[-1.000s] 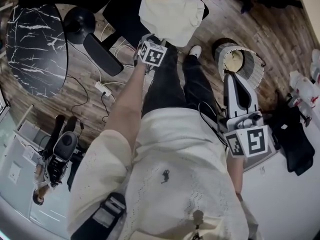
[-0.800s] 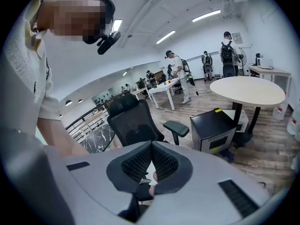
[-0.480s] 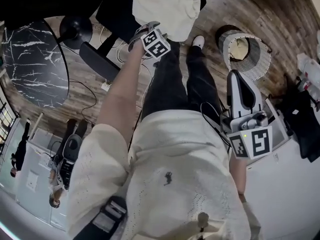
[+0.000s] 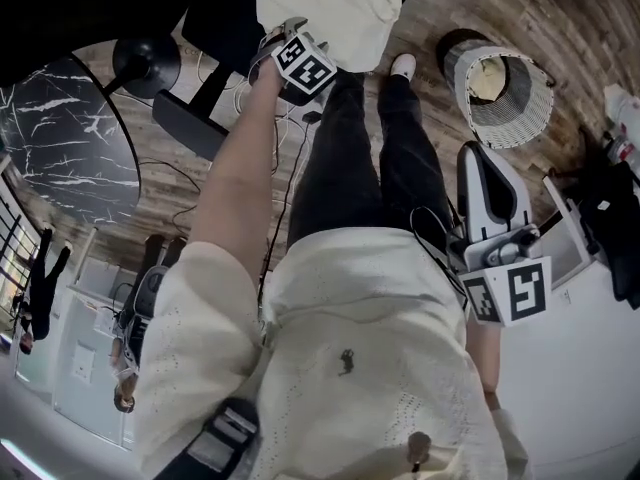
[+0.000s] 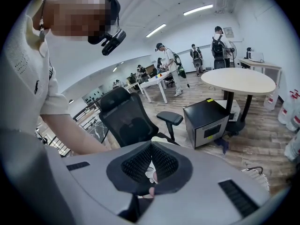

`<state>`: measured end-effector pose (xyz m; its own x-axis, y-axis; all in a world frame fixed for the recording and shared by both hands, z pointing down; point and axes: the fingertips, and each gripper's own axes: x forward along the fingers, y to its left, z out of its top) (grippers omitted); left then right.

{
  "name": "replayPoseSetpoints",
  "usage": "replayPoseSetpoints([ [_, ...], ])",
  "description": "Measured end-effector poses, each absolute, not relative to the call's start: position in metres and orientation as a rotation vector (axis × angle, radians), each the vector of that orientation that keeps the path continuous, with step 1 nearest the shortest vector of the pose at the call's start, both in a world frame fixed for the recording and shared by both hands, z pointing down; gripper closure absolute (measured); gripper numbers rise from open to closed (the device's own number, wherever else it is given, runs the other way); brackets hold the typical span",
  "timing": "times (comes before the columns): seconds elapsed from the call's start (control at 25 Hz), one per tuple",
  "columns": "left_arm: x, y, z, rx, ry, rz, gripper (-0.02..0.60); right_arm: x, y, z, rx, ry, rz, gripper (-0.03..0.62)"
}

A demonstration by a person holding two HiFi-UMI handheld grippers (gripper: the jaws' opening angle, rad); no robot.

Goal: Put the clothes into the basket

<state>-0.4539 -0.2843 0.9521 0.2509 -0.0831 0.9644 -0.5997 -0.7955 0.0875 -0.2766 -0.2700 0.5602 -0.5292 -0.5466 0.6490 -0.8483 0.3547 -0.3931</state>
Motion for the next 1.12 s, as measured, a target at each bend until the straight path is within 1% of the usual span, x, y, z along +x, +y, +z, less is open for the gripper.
replayPoseSetpoints([
  [0.24,-0.455,-0.289,0.971,2.034,-0.549,1.520,0.247,-0.285,-0.270,0.573,1.206,-2.208,1.026,0.586],
  [0.8,-0.456,-0.292,1.011,1.955,-0.625,1.488,0.246,-0.279,-0.256,0.598,1.221,-2.149,1.048,0.585],
  [0.88,-0.455,-0.291,1.014,1.935,-0.648,1.475,0.267,-0.279,-0.255,0.601,1.220,-2.143,1.051,0.585],
  [1.12,-0.450,-0.283,1.015,1.900,-0.723,1.435,0.383,-0.281,-0.256,0.602,1.218,-2.149,1.052,0.586],
])
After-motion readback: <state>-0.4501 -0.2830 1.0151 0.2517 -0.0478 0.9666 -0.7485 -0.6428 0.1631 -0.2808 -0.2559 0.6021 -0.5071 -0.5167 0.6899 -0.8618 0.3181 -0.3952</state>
